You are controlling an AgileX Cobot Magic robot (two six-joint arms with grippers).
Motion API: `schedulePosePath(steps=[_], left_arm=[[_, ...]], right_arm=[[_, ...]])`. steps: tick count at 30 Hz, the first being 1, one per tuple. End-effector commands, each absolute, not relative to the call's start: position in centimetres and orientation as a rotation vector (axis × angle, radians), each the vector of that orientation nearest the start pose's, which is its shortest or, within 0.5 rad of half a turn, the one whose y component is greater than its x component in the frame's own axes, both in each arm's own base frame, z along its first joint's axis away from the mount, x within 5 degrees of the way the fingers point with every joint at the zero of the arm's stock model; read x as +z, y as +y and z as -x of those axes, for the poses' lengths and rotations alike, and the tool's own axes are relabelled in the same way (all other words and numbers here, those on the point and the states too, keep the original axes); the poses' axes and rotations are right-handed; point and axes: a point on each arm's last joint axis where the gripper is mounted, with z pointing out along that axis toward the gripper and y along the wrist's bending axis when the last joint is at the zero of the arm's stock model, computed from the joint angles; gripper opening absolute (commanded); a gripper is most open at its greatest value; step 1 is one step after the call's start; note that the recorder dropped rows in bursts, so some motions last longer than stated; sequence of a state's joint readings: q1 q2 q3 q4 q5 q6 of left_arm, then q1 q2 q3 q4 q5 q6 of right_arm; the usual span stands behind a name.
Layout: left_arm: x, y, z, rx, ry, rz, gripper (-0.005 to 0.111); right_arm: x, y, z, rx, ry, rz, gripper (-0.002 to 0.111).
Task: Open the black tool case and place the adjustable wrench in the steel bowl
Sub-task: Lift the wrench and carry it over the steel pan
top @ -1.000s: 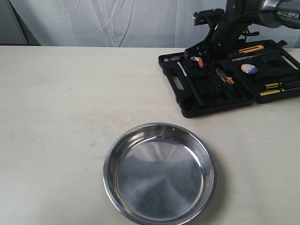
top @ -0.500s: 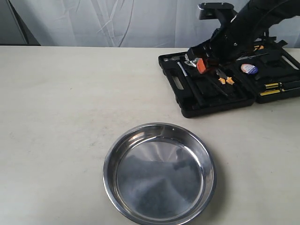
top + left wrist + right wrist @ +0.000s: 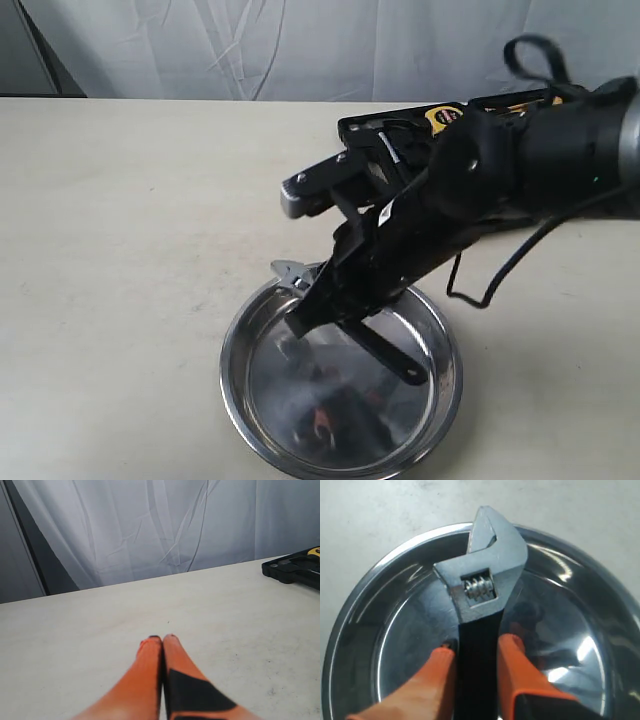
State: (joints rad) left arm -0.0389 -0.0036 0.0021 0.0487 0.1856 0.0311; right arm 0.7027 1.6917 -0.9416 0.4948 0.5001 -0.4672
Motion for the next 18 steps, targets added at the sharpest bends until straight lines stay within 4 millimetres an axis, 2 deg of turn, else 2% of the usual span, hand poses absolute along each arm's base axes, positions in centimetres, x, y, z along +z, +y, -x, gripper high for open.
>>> schedulePosePath(steps=[1, 9, 18], left_arm=[[19.7, -0.2, -5.6, 0.032, 1.660, -0.092, 0.000], [19.7, -0.2, -5.6, 0.032, 1.660, -0.092, 0.000], [19.7, -0.2, -5.6, 0.032, 1.660, -0.092, 0.000]], right_arm=[[16.4, 23.2, -23.3, 0.492, 2.546, 0.985, -0.001], [13.1, 23.3, -23.4, 0.442, 2.646, 1.024, -0.001], [12.9, 23.3, -23.4, 0.435, 2.649, 1.030, -0.001]])
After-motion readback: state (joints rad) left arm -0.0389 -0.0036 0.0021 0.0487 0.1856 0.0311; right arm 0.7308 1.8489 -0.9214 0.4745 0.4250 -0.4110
